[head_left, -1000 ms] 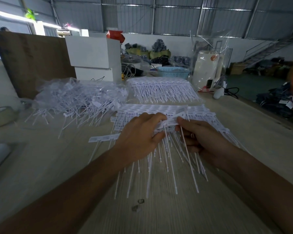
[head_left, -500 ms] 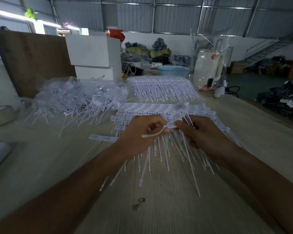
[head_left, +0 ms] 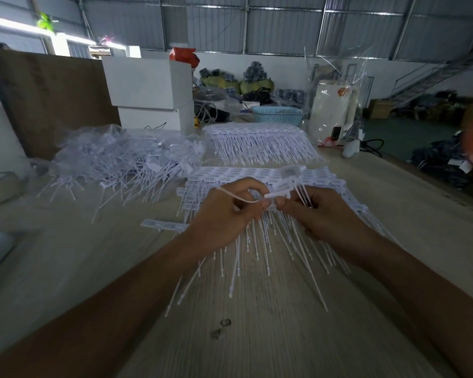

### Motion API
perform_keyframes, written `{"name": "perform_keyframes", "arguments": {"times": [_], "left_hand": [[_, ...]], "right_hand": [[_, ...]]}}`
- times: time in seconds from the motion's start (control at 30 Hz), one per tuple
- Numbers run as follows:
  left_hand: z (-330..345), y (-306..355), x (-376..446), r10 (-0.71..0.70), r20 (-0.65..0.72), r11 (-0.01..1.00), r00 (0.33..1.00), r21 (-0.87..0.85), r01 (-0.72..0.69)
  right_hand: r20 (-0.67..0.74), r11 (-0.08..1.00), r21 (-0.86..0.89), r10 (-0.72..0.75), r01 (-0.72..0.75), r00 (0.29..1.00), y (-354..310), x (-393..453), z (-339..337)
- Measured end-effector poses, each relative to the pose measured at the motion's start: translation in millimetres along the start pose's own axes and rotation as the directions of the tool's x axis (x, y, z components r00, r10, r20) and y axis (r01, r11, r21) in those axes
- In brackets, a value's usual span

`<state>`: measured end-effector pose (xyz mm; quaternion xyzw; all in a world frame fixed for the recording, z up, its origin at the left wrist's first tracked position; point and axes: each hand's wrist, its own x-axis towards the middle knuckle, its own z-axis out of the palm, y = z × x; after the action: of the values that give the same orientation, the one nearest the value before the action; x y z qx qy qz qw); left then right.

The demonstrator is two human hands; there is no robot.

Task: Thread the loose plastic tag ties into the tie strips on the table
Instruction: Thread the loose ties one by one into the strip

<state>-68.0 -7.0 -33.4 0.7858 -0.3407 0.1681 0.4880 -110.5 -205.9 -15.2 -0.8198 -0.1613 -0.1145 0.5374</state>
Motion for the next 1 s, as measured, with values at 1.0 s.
{"name": "perform_keyframes", "arguments": {"times": [1.0], "left_hand": [[-5,3,2,0.137,-0.021,0.966,0.99,0.224,-0.129]], "right_hand": [[-0.033,0.996,-0.064,0.064,-0.066,0.997,0,2,0]]}}
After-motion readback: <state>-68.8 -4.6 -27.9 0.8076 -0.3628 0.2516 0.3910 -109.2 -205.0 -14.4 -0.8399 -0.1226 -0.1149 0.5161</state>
